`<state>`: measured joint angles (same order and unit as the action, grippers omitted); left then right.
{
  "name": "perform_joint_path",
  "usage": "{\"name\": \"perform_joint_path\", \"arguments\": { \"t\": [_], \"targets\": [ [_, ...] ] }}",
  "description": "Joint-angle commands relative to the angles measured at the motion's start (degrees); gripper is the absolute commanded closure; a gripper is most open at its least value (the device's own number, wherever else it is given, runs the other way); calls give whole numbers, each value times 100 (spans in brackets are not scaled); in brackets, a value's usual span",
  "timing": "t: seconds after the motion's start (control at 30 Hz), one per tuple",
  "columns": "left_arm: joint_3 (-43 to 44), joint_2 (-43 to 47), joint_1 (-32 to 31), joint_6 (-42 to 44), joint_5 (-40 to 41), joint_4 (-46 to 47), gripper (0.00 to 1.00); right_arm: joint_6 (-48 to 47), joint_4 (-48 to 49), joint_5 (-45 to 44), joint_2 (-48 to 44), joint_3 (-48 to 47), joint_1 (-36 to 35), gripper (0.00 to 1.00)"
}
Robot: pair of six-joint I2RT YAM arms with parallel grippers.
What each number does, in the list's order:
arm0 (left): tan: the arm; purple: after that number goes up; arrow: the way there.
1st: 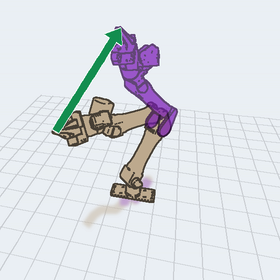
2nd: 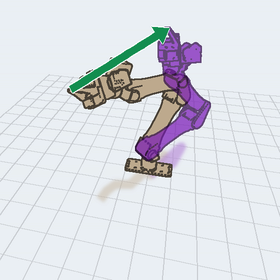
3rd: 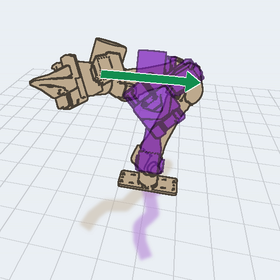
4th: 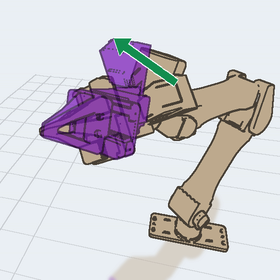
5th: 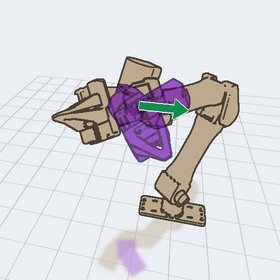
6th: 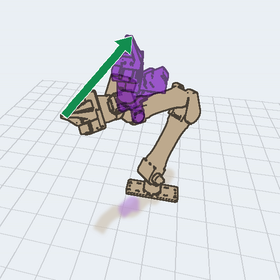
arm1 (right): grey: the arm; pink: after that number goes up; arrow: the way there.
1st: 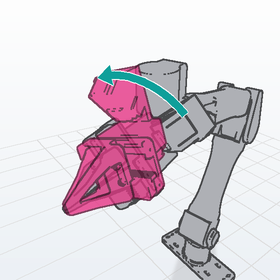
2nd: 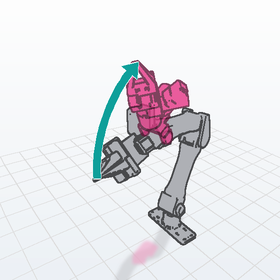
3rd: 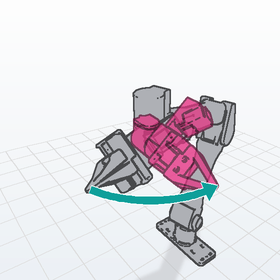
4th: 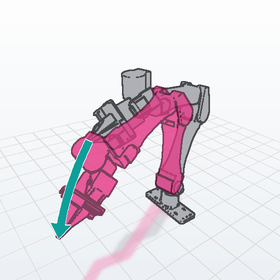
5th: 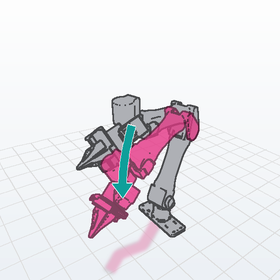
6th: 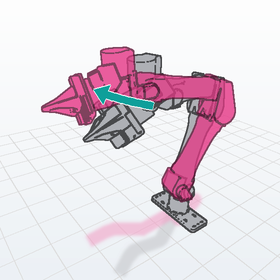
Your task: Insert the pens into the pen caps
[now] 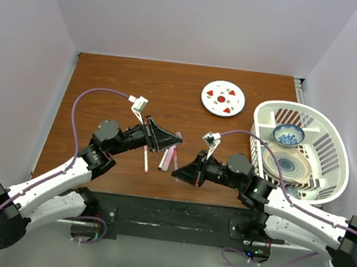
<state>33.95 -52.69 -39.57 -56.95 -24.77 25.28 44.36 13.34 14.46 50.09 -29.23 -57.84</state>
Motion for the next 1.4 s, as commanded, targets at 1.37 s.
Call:
{"name": "perform_joint_path", "arguments": {
  "t": [1.37],
  "targets": [
    [-223,-136,-314,70,-414,373,100,-129,-376,-418,-816,-12,-25,100]
  ]
}}
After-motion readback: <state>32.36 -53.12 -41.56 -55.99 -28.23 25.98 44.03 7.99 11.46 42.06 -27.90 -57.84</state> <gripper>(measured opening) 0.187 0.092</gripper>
